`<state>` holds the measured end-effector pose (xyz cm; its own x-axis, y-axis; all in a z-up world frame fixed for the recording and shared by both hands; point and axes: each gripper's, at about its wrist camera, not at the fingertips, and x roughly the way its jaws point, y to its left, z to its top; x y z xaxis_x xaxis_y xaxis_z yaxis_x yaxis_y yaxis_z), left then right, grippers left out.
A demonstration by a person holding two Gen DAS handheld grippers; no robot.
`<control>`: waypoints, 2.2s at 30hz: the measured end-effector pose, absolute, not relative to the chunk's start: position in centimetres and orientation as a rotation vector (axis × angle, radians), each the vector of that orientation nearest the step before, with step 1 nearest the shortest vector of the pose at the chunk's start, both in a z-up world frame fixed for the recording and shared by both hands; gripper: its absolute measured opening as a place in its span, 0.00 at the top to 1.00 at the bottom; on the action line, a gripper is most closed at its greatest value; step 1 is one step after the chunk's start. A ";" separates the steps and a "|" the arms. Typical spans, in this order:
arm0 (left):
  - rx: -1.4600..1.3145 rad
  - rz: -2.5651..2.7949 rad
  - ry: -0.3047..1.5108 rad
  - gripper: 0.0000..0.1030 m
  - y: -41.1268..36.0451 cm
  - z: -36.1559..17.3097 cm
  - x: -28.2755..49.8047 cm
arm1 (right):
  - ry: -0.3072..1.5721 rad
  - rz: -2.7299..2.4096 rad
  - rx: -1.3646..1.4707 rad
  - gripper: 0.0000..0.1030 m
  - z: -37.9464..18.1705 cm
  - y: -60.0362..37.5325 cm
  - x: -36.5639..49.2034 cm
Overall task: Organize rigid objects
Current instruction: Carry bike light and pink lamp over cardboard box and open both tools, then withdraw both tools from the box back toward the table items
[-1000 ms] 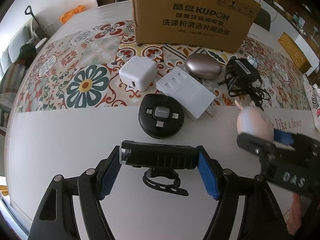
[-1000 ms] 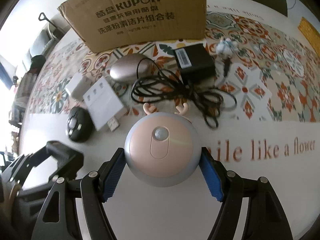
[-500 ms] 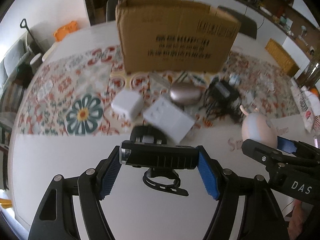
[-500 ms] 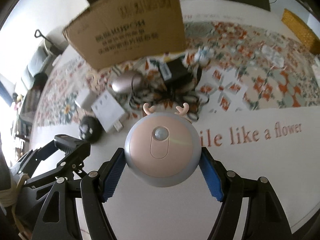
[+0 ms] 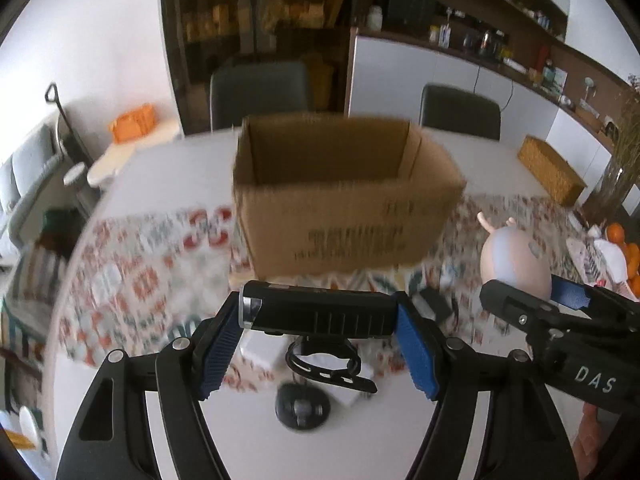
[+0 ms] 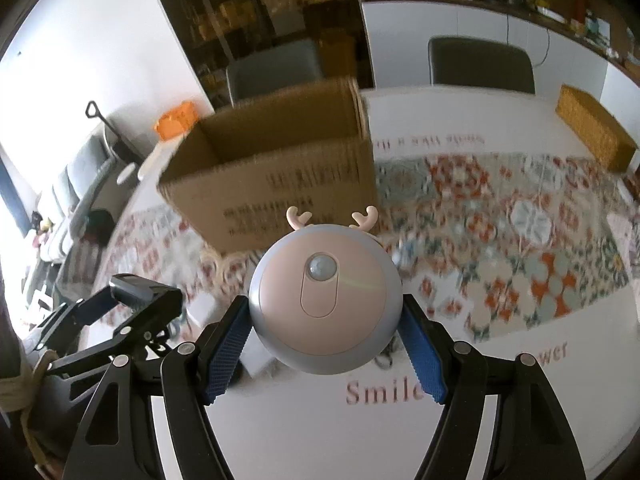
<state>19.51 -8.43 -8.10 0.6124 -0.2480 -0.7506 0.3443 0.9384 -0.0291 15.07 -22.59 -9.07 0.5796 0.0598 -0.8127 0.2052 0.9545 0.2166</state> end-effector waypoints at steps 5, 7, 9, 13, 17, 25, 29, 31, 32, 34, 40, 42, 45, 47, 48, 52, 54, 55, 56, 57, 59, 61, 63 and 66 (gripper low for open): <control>0.106 -0.347 0.801 0.29 -8.8 -5.6 21.4 | 0.897 -0.078 0.269 0.29 -6.4 -22.8 17.1; 0.099 -0.344 0.782 0.29 -8.8 -4.7 22.0 | 0.886 -0.074 0.268 0.29 -5.4 -23.0 18.0; 0.110 -0.336 0.759 0.29 -8.9 -4.0 22.5 | 0.871 -0.069 0.271 0.29 -4.8 -23.1 18.4; 0.106 -0.338 0.737 0.29 -9.2 -2.5 23.8 | 0.837 -0.070 0.258 0.29 -3.3 -23.3 19.5; 0.117 -0.331 0.723 0.29 -9.6 -1.5 25.6 | 0.832 -0.069 0.265 0.29 -2.4 -23.6 21.2; 0.154 -0.316 0.735 0.29 -11.0 -1.2 29.7 | 0.868 -0.060 0.255 0.29 -2.0 -24.7 26.3; 0.153 -0.315 0.817 0.29 -11.7 -2.4 32.7 | 0.898 -0.071 0.239 0.29 -2.2 -25.0 28.4; 0.140 -0.319 0.845 0.29 -11.8 -2.9 33.7 | 0.920 -0.068 0.244 0.29 -2.6 -25.3 29.6; 0.141 -0.316 0.865 0.29 -11.9 -3.2 34.3 | 0.937 -0.070 0.247 0.29 -2.9 -25.4 30.2; 0.158 -0.303 0.916 0.29 -12.2 -3.9 35.5 | 0.953 -0.066 0.250 0.29 -3.4 -25.5 31.1; 0.207 -0.176 0.886 0.04 -11.2 -4.6 35.7 | 1.000 -0.055 0.226 0.29 -4.7 -24.9 33.0; 0.208 -0.136 0.858 0.02 -10.3 -4.6 35.1 | 1.013 -0.048 0.233 0.29 -5.1 -24.8 33.4; 0.219 -0.105 0.837 0.00 -9.4 -4.6 34.1 | 1.030 -0.048 0.231 0.29 -5.7 -24.4 33.9; 0.216 -0.102 0.840 0.00 -8.9 -4.6 33.8 | 1.022 -0.049 0.207 0.23 -5.7 -23.7 33.9; 0.213 -0.099 0.838 0.00 -8.6 -4.5 33.6 | 1.016 -0.053 0.193 0.22 -5.6 -23.4 33.8; 0.172 -0.084 0.841 0.00 -7.1 -4.2 32.5 | 1.002 -0.063 0.183 0.22 -5.0 -22.6 32.5; 0.151 -0.076 0.849 0.00 -6.5 -4.2 31.6 | 0.991 -0.059 0.202 0.22 -4.7 -22.6 31.5; 0.147 -0.070 0.846 0.00 -6.3 -4.1 31.1 | 0.989 -0.058 0.216 0.22 -4.6 -22.5 30.8; 0.146 -0.068 0.840 0.00 -6.2 -4.0 30.7 | 0.985 -0.059 0.221 0.22 -4.5 -22.4 30.3; 0.146 -0.068 0.833 0.00 -6.1 -3.9 30.2 | 0.978 -0.063 0.225 0.22 -4.4 -22.1 29.4; 0.141 -0.077 0.822 0.00 -5.9 -3.8 28.8 | 0.973 -0.072 0.221 0.22 -4.2 -21.8 28.2; 0.140 -0.076 0.815 0.00 -5.7 -3.8 27.7 | 0.964 -0.069 0.220 0.22 -4.1 -21.5 27.0; 0.135 -0.081 0.806 0.00 -5.4 -3.7 26.5 | 0.953 -0.075 0.218 0.22 -4.0 -21.3 26.0; 0.122 -0.108 0.808 0.00 -4.9 -3.8 24.9 | 0.927 -0.076 0.237 0.22 -3.7 -21.1 23.9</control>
<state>24.89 -4.91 -3.77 0.6863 -0.0498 -0.7256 0.1431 0.9874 0.0675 23.92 -21.10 -3.74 0.5995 0.0362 -0.7996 0.1667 0.9714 0.1690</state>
